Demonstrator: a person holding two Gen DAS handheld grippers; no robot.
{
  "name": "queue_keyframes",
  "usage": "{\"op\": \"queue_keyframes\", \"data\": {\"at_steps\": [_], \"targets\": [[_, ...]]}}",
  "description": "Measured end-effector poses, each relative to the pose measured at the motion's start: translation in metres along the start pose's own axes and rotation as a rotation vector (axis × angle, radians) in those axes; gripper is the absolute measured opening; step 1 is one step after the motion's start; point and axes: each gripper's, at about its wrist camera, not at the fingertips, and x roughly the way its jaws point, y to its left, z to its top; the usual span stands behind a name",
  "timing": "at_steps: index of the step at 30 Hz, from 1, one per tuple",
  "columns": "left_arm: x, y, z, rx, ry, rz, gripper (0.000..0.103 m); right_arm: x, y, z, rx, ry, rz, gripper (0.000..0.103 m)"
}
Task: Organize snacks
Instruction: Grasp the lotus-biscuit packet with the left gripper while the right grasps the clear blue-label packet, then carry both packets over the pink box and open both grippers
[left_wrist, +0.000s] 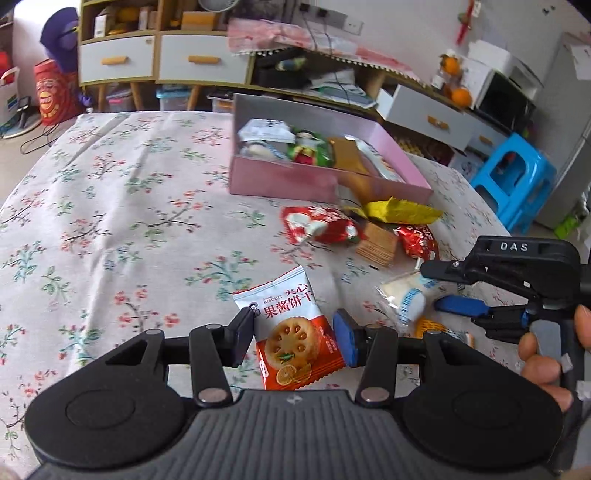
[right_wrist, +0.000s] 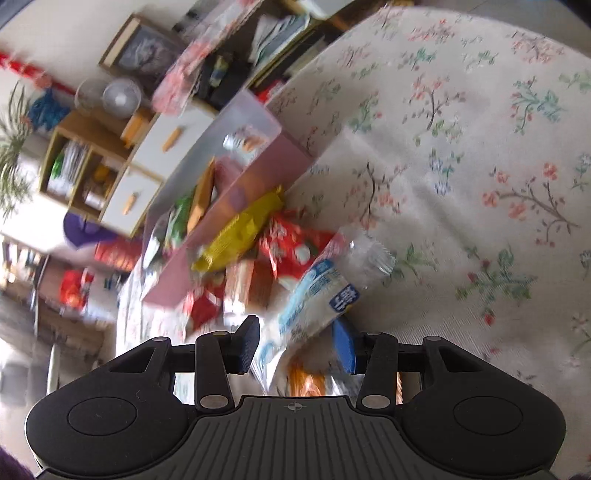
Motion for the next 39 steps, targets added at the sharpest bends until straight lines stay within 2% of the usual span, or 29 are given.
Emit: {"op": "queue_keyframes", "data": {"at_steps": [5,6,7,8,13,20,24,31,39], "targets": [[-0.003,0.012,0.001,-0.022,-0.006,-0.002,0.044,0.007,0.011,0.0,0.024,-0.095,-0.066,0.044],[-0.003,0.014,0.001,-0.026,-0.009,-0.004,0.044,0.008,0.013,-0.002,0.004,-0.105,-0.081,0.039],[-0.004,0.015,0.001,-0.029,-0.011,-0.007,0.044,0.009,0.015,-0.003,-0.015,-0.116,-0.1,0.029],[-0.005,0.017,0.001,-0.031,-0.015,-0.01,0.044,0.009,0.015,-0.005,-0.028,-0.122,-0.117,0.028],[-0.007,0.023,0.0,-0.052,-0.02,-0.028,0.043,-0.002,0.005,-0.005,-0.006,-0.121,-0.093,0.022],[-0.01,0.023,0.004,-0.057,-0.031,-0.033,0.043,-0.036,-0.003,-0.004,-0.001,-0.159,-0.062,0.019],[-0.012,0.019,0.006,-0.045,-0.034,-0.03,0.043,-0.048,0.003,-0.002,-0.062,-0.213,-0.041,0.019],[-0.017,0.013,0.013,-0.024,-0.056,-0.02,0.043,-0.058,0.013,-0.001,-0.162,-0.257,0.017,0.018],[-0.013,0.009,0.024,0.002,-0.061,-0.023,0.043,-0.062,0.016,0.007,-0.213,-0.268,0.036,0.018]]}}
